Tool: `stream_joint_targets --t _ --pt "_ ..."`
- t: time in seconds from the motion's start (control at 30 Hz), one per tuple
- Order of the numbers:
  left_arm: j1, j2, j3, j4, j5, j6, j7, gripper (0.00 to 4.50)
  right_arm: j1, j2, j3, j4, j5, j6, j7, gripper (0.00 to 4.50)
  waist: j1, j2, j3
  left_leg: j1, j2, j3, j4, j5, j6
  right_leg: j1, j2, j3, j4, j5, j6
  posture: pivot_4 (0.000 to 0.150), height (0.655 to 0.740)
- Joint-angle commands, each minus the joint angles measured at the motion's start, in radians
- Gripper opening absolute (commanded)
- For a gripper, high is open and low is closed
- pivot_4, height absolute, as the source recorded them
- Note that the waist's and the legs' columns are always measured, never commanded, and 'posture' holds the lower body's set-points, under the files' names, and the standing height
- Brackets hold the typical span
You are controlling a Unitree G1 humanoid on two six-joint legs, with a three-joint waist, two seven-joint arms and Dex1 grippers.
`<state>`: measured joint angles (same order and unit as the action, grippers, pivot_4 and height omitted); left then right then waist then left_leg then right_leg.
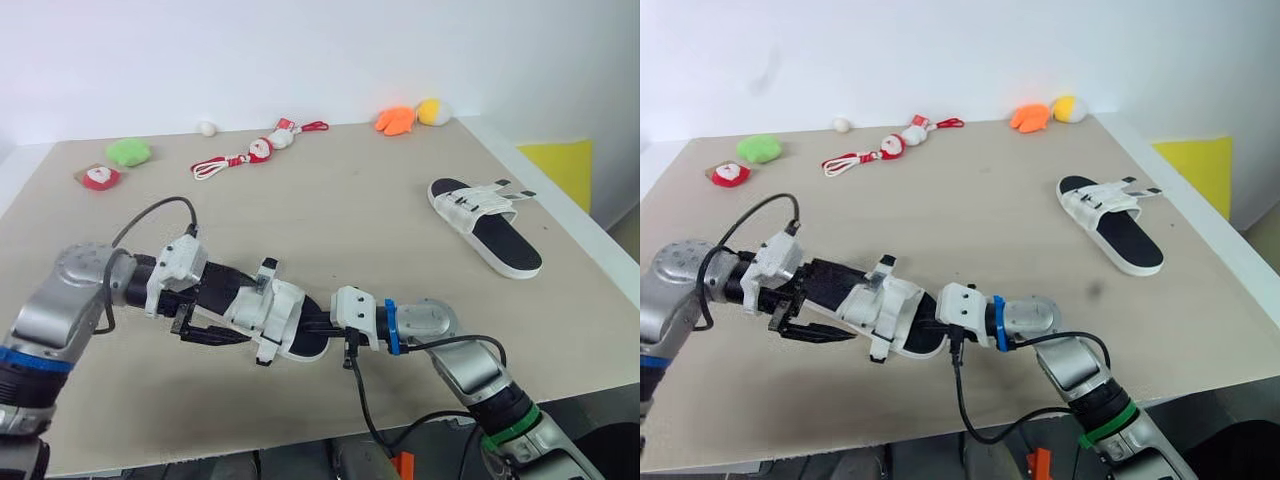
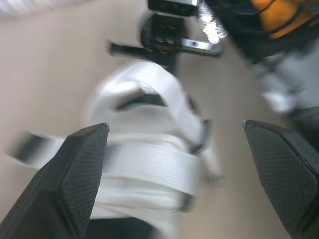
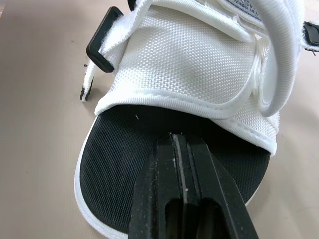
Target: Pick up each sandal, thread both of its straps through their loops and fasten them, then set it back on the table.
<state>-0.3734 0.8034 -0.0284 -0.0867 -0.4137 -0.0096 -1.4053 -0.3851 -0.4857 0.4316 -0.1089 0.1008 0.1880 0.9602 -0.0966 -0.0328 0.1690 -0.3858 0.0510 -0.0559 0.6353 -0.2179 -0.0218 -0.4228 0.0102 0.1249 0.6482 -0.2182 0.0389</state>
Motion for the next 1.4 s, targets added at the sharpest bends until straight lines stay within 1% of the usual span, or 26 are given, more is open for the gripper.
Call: stream_joint_targets --t 0.03,0.07,0.1,0.13,0.17,0.2,0.27,0.3,0.33,0.4,0.43,0.5,0.57,0.7,0.83,1.13,1.3,1.4 --pt "0.011 -0.019 0.066 0.119 0.13 -0.422 0.02 4.44 0.035 -0.032 0.045 0.131 -0.074 0.038 0.013 0.0 0.0 0.0 0.0 0.0 0.0 0.0 0.0 0.0 0.0 0.0 0.0 0.001 0.0 0.0 0.0 0.15 0.74" --pt "0.006 -0.035 0.075 0.168 0.156 -0.549 0.033 4.44 0.032 -0.033 0.046 0.135 -0.074 0.035 0.016 0.0 0.0 0.001 0.0 0.0 0.0 0.001 0.0 0.0 0.0 0.0 0.0 0.002 0.0 0.0 0.0 0.15 0.74" --pt "-0.015 -0.065 0.093 0.246 0.185 -0.75 0.057 4.44 0.03 -0.034 0.047 0.137 -0.075 0.032 0.02 0.0 0.002 0.001 -0.001 0.0 -0.001 0.001 0.0 0.0 0.0 0.0 0.0 0.002 -0.001 0.0 0.0 0.15 0.74" --pt "-0.033 -0.082 0.101 0.307 0.205 -0.894 0.074 4.44 0.029 -0.034 0.048 0.139 -0.076 0.03 0.023 0.0 0.004 0.001 -0.001 0.001 -0.001 0.002 0.0 0.0 -0.001 0.0 -0.001 0.002 -0.001 0.0 0.0 0.15 0.74" --pt "-0.053 -0.09 0.102 0.377 0.243 -1.046 0.091 4.44 0.028 -0.034 0.049 0.142 -0.077 0.027 0.025 0.0 0.007 0.001 -0.002 0.0 -0.001 0.002 0.0 0.001 -0.002 0.0 -0.001 0.002 -0.002 0.0 0.0 0.15 0.74" --pt "-0.071 -0.092 0.098 0.435 0.271 -1.157 0.106 4.44 0.027 -0.033 0.049 0.144 -0.079 0.025 0.027 0.0 0.008 -0.001 -0.002 0.0 -0.001 0.002 0.0 0.002 -0.004 0.0 -0.001 0.002 -0.002 0.0 0.0 0.15 0.74" --pt "-0.102 -0.079 0.057 0.579 0.316 -1.444 0.137 4.44 0.022 -0.03 0.048 0.151 -0.081 0.021 0.025 0.0 0.01 -0.002 -0.003 0.0 0.0 0.003 0.0 0.003 -0.005 0.0 -0.001 0.003 -0.002 0.0 0.0 0.15 0.74" --pt "-0.106 -0.069 0.031 0.626 0.335 -1.535 0.155 4.44 0.02 -0.029 0.047 0.153 -0.082 0.02 0.024 0.0 0.011 -0.001 -0.004 0.001 0.0 0.003 0.0 0.003 -0.005 0.0 -0.001 0.004 -0.002 0.0 0.0 0.15 0.74" --pt "-0.104 -0.068 0.022 0.655 0.356 -1.587 0.178 4.44 0.018 -0.03 0.047 0.155 -0.082 0.019 0.024 0.0 0.011 0.0 -0.005 0.001 0.0 0.005 0.0 0.003 -0.005 0.0 -0.001 0.005 -0.002 0.0 0.0 0.15 0.74" --pt "-0.095 -0.063 0.009 0.668 0.4 -1.605 0.228 4.44 0.018 -0.032 0.046 0.156 -0.082 0.017 0.024 0.0 0.011 0.0 -0.005 0.002 0.0 0.009 0.0 0.003 -0.005 0.0 -0.002 0.007 -0.002 0.0 0.0 0.15 0.74" --pt "-0.087 -0.062 0.002 0.664 0.42 -1.605 0.245 4.44 0.018 -0.033 0.045 0.155 -0.082 0.016 0.024 0.0 0.011 -0.002 -0.007 0.002 0.0 0.009 0.0 0.003 -0.005 0.0 -0.002 0.008 -0.002 0.0 0.0 0.15 0.74" --pt "-0.062 -0.055 -0.029 0.643 0.491 -1.605 0.295 4.44 0.02 -0.038 0.042 0.152 -0.083 0.015 0.026 0.0 0.011 -0.004 -0.008 0.002 0.0 0.013 0.0 0.003 -0.005 0.0 -0.002 0.01 -0.002 0.0 0.0 0.15 0.74" --pt "-0.047 -0.053 -0.051 0.626 0.556 -1.605 0.348 4.44 0.02 -0.041 0.04 0.151 -0.083 0.014 0.027 0.0 0.01 -0.002 -0.008 0.002 0.001 0.014 0.0 0.003 -0.005 0.0 -0.002 0.01 -0.002 0.0 0.0 0.15 0.74" --pt "-0.051 -0.05 -0.084 0.59 0.679 -1.605 0.489 4.44 0.015 -0.041 0.038 0.15 -0.085 0.017 0.029 0.0 0.011 -0.002 -0.009 0.003 0.001 0.014 -0.001 0.003 -0.005 0.0 -0.002 0.01 -0.002 0.0 0.0 0.15 0.74" --pt "-0.066 -0.056 -0.082 0.58 0.848 -1.605 0.648 4.44 0.011 -0.043 0.037 0.151 -0.087 0.016 0.032 0.0 0.011 -0.002 -0.009 0.003 0.001 0.014 -0.001 0.003 -0.005 0.0 -0.002 0.01 -0.002 0.0 0.0 0.15 0.74" --pt "-0.125 -0.036 -0.027 0.574 1.309 -1.605 1.127 4.44 0.012 -0.055 0.033 0.142 -0.086 0.016 0.039 0.0 0.013 -0.002 -0.009 0.003 0.0 0.015 -0.001 0.003 -0.005 0.0 -0.002 0.01 -0.002 0.0 0.0 0.15 0.74" --pt "-0.132 -0.026 0.029 0.535 1.56 -1.605 1.397 4.44 0.016 -0.055 0.035 0.142 -0.088 0.015 0.038 0.0 0.014 -0.002 -0.009 0.004 0.0 0.016 -0.002 0.003 -0.006 0.001 -0.003 0.01 -0.002 0.0 0.0 0.15 0.74" --pt "-0.148 0.006 -0.031 0.495 1.718 -1.526 1.627 4.44 0.014 -0.052 0.037 0.144 -0.088 0.016 0.039 0.0 0.016 -0.003 -0.008 0.009 0.0 0.019 -0.005 0.003 -0.006 0.003 -0.006 0.01 -0.002 0.0 0.0 0.15 0.74"
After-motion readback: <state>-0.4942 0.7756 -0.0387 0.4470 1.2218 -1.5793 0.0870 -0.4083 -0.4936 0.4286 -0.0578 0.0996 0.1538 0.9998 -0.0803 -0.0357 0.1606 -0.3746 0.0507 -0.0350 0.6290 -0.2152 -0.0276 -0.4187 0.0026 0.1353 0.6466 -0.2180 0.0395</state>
